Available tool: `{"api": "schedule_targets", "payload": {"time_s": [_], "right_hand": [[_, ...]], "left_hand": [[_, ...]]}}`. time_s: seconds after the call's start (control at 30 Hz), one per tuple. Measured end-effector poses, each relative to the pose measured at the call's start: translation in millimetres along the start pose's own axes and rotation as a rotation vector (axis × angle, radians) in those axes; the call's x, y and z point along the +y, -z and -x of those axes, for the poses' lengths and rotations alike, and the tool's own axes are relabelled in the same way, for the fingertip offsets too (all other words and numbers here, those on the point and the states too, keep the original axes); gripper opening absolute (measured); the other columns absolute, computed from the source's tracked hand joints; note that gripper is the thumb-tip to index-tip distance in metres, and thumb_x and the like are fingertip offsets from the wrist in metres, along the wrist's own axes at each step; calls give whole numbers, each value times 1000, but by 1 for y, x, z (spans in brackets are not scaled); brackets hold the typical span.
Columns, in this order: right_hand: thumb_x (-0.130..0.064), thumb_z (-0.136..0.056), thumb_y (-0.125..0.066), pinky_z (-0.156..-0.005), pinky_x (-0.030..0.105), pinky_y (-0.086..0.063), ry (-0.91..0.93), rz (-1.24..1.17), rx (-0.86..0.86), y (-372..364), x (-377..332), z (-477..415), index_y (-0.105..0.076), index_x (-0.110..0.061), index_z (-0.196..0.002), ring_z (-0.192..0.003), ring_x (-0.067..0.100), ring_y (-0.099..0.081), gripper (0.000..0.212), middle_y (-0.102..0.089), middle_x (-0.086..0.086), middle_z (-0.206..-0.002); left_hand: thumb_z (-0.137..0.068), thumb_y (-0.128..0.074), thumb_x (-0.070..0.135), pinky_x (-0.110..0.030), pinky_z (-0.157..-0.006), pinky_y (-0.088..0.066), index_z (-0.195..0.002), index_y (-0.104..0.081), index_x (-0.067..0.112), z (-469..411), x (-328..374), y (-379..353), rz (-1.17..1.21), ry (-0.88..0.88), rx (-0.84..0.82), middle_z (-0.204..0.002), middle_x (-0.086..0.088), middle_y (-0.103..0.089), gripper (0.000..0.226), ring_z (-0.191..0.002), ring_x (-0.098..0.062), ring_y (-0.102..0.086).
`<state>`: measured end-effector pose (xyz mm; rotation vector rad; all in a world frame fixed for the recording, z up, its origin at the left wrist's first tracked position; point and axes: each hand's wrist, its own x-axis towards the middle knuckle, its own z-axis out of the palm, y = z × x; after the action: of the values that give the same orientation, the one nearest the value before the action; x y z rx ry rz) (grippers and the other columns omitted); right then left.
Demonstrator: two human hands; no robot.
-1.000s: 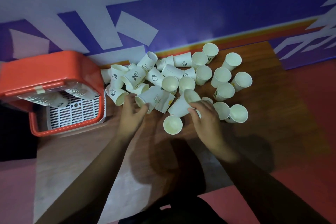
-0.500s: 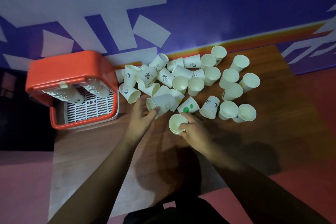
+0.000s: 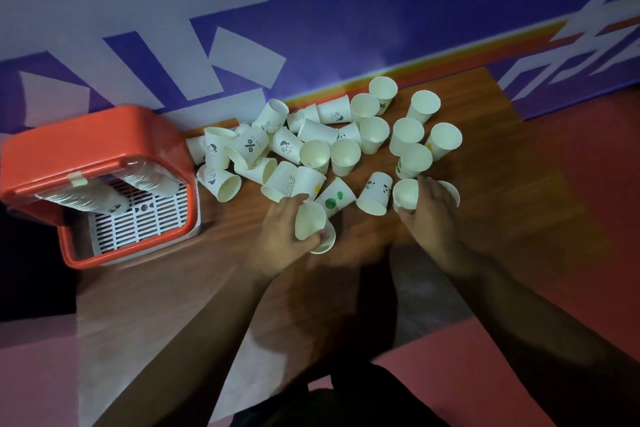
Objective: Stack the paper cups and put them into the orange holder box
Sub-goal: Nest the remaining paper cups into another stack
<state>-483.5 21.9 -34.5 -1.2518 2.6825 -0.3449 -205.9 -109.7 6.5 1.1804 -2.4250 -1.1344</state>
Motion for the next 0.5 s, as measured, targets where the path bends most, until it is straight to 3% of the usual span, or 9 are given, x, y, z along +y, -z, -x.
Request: {"api": "schedule_targets", "payload": {"time_s": [0.13, 0.2, 0.27, 0.37, 0.5], "right_hand": [[-44, -80, -75, -117, 53, -26, -13, 73, -145, -8, 7, -16, -29, -8, -150, -142, 35, -34, 92, -43, 17, -150], [-44, -81, -74, -118, 52, -19, -17, 81, -168, -11, 8, -22, -27, -9, -151, -145, 32, -30, 92, -41, 15, -151], [-41, -82, -74, -119, 50, -16, -12, 93, -162, -13, 9, -24, -29, -9, -151, -145, 31, -31, 89, -44, 16, -149], [-41, -77, -78, -116, 48, -22, 12, 81, -106, -13, 11, -20, -38, -8, -146, -136, 33, -42, 87, -53, 18, -139], [-47, -70, -81, -105, 46, -39, 14, 13, -10, 2, 6, -2, -49, -6, -137, -123, 33, -54, 85, -61, 16, -128]], "left_hand": [[-71, -62, 56, -38, -100, -44, -135, -54, 15, -5, -14, -18, -129, -18, -110, -129, -4, -59, 77, -119, -23, -51], [-75, -72, 44, -41, -103, -46, -138, -51, 18, -3, -19, -26, -124, -12, -182, -134, -4, -57, 72, -123, -24, -52], [-78, -79, 31, -34, -106, -43, -143, -48, 18, 2, -20, -37, -104, 4, -221, -139, -5, -55, 73, -127, -25, -52], [-81, -80, 28, -32, -103, -43, -147, -44, 16, 6, -15, -52, -81, 3, -254, -142, -7, -54, 75, -127, -26, -53], [-84, -77, 36, -25, -97, -40, -143, -46, 18, -3, -4, -54, 3, 18, -218, -137, -1, -51, 69, -122, -14, -49]]}}
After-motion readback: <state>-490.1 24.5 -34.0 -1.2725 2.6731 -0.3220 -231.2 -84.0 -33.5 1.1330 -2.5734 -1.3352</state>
